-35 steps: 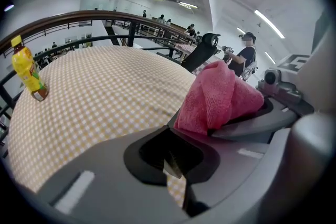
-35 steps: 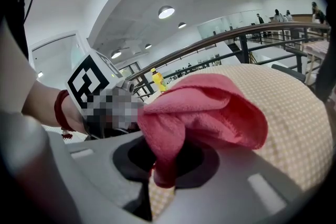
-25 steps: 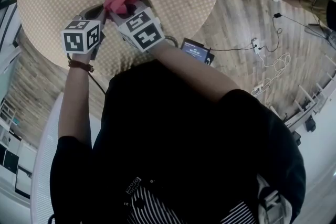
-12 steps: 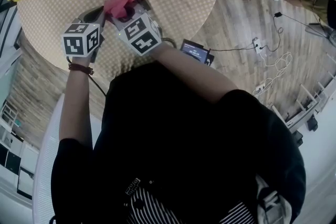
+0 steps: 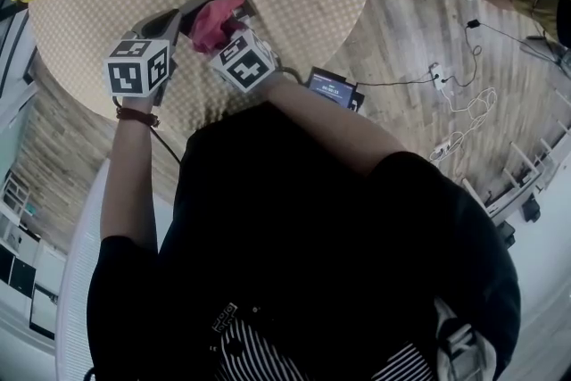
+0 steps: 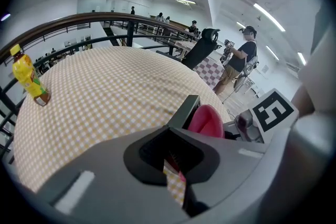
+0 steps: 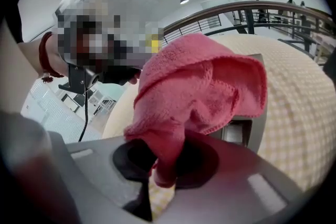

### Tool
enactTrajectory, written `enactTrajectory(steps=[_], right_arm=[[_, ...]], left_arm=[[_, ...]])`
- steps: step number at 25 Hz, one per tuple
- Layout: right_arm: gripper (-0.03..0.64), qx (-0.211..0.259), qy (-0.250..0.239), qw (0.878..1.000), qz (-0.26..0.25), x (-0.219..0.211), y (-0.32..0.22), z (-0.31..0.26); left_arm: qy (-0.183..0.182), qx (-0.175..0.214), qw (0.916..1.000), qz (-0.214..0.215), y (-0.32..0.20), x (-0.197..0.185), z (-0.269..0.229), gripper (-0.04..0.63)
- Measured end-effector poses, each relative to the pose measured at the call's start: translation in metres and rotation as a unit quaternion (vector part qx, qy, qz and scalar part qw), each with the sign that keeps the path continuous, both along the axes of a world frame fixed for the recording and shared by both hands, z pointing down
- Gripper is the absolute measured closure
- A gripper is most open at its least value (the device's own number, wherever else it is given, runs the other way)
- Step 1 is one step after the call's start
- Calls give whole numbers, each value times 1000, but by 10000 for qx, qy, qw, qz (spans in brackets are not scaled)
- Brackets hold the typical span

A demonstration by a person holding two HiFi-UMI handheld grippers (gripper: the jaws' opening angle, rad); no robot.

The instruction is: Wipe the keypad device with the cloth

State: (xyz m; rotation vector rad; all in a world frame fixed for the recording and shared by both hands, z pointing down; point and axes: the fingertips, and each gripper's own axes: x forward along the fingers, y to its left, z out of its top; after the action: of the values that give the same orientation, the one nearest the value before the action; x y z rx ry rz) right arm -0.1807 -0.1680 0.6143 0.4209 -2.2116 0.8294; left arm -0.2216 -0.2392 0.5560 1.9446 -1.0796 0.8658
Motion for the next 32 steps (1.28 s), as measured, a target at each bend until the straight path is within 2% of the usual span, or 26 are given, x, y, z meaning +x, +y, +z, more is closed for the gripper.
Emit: enactTrajectory(steps=[4, 7, 17, 19, 22, 25, 29, 32], right_arm=[[546, -122, 54, 9999, 32, -3, -6, -8], [546, -134, -192, 9996, 154, -15, -22, -28], [546, 314, -175, 9992, -163, -19, -26, -33], [546, 185, -113, 9995, -234, -16, -13, -19], [546, -362, 20, 9992, -168, -3, 10, 14], [546, -646, 157, 9977, -116, 4, 22, 29], [546, -1045, 257, 9937, 316, 3, 17, 21], [546, -724, 16, 9963, 472, -10, -2, -6]], left_arm=[[-9, 6, 10000, 41, 2, 1, 0, 594], [-22, 29, 10000, 80, 1, 1, 0, 594], [-1, 32, 10000, 67, 0, 0, 0, 594], [-13, 14, 10000, 79, 1, -1, 0, 594], [-30, 19, 10000, 91, 0, 0, 1, 594], [-55, 44, 9999, 105, 1, 1, 1, 594], [-30, 93, 9999, 81, -1, 0, 0, 594], [-64, 68, 9999, 136, 0, 0, 0, 594]])
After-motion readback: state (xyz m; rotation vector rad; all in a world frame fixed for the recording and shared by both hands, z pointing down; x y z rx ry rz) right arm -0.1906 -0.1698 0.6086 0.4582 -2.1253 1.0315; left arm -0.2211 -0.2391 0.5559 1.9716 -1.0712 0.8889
